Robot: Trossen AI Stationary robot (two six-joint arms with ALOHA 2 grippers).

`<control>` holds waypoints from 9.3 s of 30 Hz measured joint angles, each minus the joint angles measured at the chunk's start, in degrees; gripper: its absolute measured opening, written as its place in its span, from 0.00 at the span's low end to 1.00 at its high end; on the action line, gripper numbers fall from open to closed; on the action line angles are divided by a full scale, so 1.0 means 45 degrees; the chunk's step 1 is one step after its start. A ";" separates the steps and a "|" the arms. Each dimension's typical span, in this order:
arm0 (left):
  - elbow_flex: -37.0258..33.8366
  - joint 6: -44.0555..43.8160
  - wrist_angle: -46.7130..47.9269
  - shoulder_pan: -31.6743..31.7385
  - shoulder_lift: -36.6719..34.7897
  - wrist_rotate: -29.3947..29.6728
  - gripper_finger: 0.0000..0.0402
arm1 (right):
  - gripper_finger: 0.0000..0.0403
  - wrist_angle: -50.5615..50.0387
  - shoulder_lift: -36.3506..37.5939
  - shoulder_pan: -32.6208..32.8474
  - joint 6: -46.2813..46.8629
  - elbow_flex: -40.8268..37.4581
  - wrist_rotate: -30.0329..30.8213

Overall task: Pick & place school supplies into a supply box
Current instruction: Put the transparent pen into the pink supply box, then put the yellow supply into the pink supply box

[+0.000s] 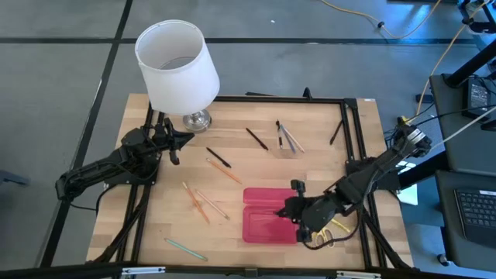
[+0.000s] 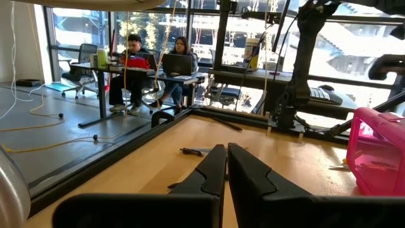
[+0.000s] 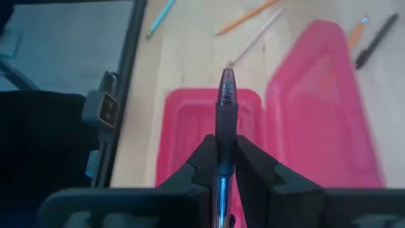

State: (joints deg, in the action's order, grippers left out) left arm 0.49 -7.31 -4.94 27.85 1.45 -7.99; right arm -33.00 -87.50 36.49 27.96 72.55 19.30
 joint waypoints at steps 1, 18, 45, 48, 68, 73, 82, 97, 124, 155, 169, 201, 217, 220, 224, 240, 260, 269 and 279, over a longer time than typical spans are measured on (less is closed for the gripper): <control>0.0004 0.0000 0.0002 0.0001 -0.0004 0.0001 0.03 | 0.11 0.0170 -0.0095 0.0010 -0.0007 0.0019 -0.0040; 0.0004 -0.0665 0.0201 0.0001 -0.0005 -0.0034 0.03 | 0.11 -0.4261 -0.4109 0.0725 -0.0256 0.4695 0.1081; 0.0002 -0.0670 0.0311 -0.0002 -0.0005 -0.0049 0.03 | 0.11 -0.5013 -0.8249 0.0595 0.2481 0.6460 0.0928; 0.0000 -0.0670 0.0309 0.0002 -0.0005 -0.0049 0.03 | 0.13 -0.5014 -0.8430 0.0493 0.2719 0.6460 0.0915; 0.0000 -0.0670 0.0306 0.0000 -0.0002 -0.0049 0.03 | 0.18 -0.4690 -0.8798 0.0258 0.2732 0.6455 -0.0337; 0.0000 -0.0677 0.0304 -0.0003 -0.0001 -0.0049 0.03 | 0.23 -0.4698 -0.8798 0.0258 0.2709 0.6455 -0.0336; 0.0004 -0.0909 0.0290 0.0002 -0.0005 -0.0185 0.06 | 0.25 -0.5192 -0.7470 0.0527 0.2707 0.6441 0.0053; 0.0000 -0.1214 -0.1236 -0.0462 -0.0005 -0.4809 0.29 | 0.25 -0.7876 -0.3602 0.4675 0.7202 0.4838 0.5954; 0.3877 0.1783 0.1915 -0.9533 0.6767 0.2830 0.32 | 0.25 -0.3847 0.1445 0.4921 1.0100 -0.3353 0.6686; 0.8077 -0.1421 1.0980 -1.1276 1.6646 0.3391 0.31 | 0.25 -0.1601 0.1446 0.4918 1.0073 -0.4624 0.6356; 0.8135 -0.1250 1.0873 -1.1262 1.8140 0.2474 0.30 | 0.25 -0.1552 0.1446 0.4916 1.0066 -0.4619 0.6356; 0.9100 -0.3634 1.1055 -1.1327 1.7175 0.0964 0.03 | 0.25 -0.1572 0.1446 0.4921 1.0008 -0.4614 0.6335; 1.2063 -0.3437 1.3392 -1.1360 1.4414 0.2464 0.03 | 0.25 -0.1182 0.1446 0.4921 1.0023 -0.4614 0.6104; 1.2114 -0.3419 1.2029 -1.1359 1.3867 0.2879 0.03 | 0.25 -0.1183 0.1446 0.4916 1.0022 -0.4614 0.6109; 1.2118 -0.3121 0.9678 -1.1378 1.3664 0.2914 0.03 | 0.25 -0.1188 0.1446 0.4921 1.0018 -0.4609 0.6123; 1.3830 -0.2173 0.6288 -1.3032 1.7439 0.3859 0.04 | 0.25 -0.1006 0.1446 0.4727 1.0071 -0.4609 0.6101; 1.8856 -0.3225 0.6346 -1.3253 2.4202 0.4607 0.04 | 0.25 -0.0826 0.1446 0.4758 1.2715 -0.4609 -0.0574; 1.8977 -0.4674 0.6438 -1.3020 2.5288 0.5221 0.04 | 0.25 0.0067 0.1446 0.4812 1.4767 -0.4609 -0.2992; 1.8967 -0.6595 0.6743 -1.2651 2.5674 0.5052 0.04 | 0.25 -0.0529 0.1446 0.4824 1.5681 -0.4609 -0.4220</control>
State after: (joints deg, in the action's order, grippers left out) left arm 85.84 -36.99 25.40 -29.08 116.99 14.74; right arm -35.38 -80.99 58.19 98.52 51.81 0.31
